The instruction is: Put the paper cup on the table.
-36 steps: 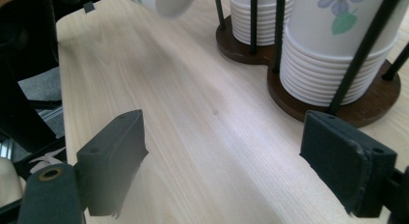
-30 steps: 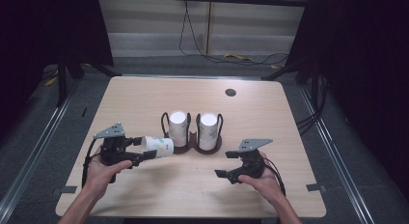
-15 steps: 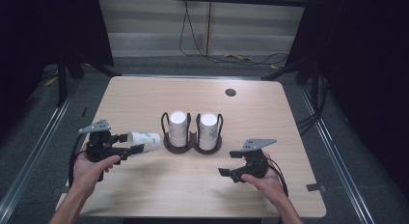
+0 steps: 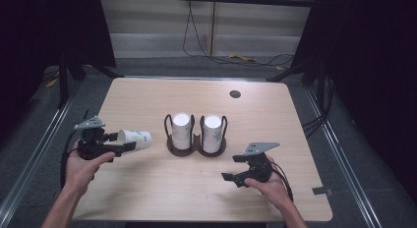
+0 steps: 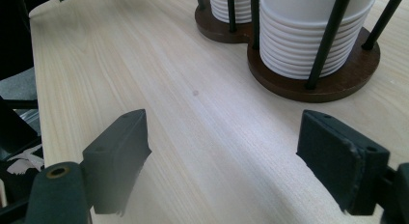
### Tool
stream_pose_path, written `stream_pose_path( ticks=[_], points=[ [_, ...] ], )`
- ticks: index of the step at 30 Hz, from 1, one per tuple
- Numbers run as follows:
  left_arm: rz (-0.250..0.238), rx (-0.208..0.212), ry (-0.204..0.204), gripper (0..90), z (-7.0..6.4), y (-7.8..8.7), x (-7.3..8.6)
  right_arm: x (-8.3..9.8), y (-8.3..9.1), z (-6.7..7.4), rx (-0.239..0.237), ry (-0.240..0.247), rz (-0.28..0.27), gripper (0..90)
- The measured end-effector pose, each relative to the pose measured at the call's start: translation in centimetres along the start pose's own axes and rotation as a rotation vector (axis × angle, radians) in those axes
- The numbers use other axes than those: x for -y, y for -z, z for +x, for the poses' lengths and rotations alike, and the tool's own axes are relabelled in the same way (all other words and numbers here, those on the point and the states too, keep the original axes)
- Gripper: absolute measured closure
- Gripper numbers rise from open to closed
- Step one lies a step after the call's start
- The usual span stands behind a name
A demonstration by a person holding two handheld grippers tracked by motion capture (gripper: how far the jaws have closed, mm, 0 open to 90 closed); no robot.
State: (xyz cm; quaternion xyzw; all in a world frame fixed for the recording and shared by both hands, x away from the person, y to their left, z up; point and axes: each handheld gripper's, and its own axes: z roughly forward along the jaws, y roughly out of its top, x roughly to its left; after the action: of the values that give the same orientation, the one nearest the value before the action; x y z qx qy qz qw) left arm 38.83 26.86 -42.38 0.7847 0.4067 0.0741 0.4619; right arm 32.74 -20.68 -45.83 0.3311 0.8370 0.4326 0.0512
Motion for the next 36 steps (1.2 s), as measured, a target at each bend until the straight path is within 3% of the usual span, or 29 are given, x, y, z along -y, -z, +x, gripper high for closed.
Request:
stream_pose_path(
  ticks=[3,8,13,15,17,21,22,27,36],
  points=[
    [0.006,-0.002,0.002,25.2,0.1,0.0,-0.3,0.0,-0.1,-0.1,0.000,0.002,0.003,18.6],
    [0.052,-0.033,-0.029,25.5,0.2,-0.3,-0.8,0.0,-0.2,0.0,0.001,0.005,0.012,18.8],
    [0.053,-0.052,-0.030,25.4,0.2,-0.3,-1.3,0.1,-0.3,0.1,-0.004,0.008,0.020,19.0],
    [0.045,-0.050,-0.006,25.3,0.3,-0.2,-1.6,0.0,-0.3,0.1,-0.005,0.010,0.024,19.0],
    [0.068,-0.097,-0.042,25.3,0.1,-0.2,-2.3,0.0,-0.4,0.2,-0.005,0.014,0.027,19.2],
    [0.095,-0.103,-0.042,25.3,0.1,-0.3,-2.7,0.0,-0.4,0.2,-0.004,0.014,0.028,19.2],
    [0.115,-0.122,-0.052,25.3,0.1,-0.6,-2.9,0.0,-0.4,0.2,-0.006,0.015,0.028,19.2],
    [0.180,-0.144,-0.041,24.9,0.7,-1.4,-3.1,0.0,-0.5,0.2,-0.010,0.014,0.031,19.2],
    [0.246,-0.172,-0.033,23.9,1.7,-2.2,-3.1,0.1,-0.7,0.2,-0.011,0.016,0.041,19.2]
  ],
)
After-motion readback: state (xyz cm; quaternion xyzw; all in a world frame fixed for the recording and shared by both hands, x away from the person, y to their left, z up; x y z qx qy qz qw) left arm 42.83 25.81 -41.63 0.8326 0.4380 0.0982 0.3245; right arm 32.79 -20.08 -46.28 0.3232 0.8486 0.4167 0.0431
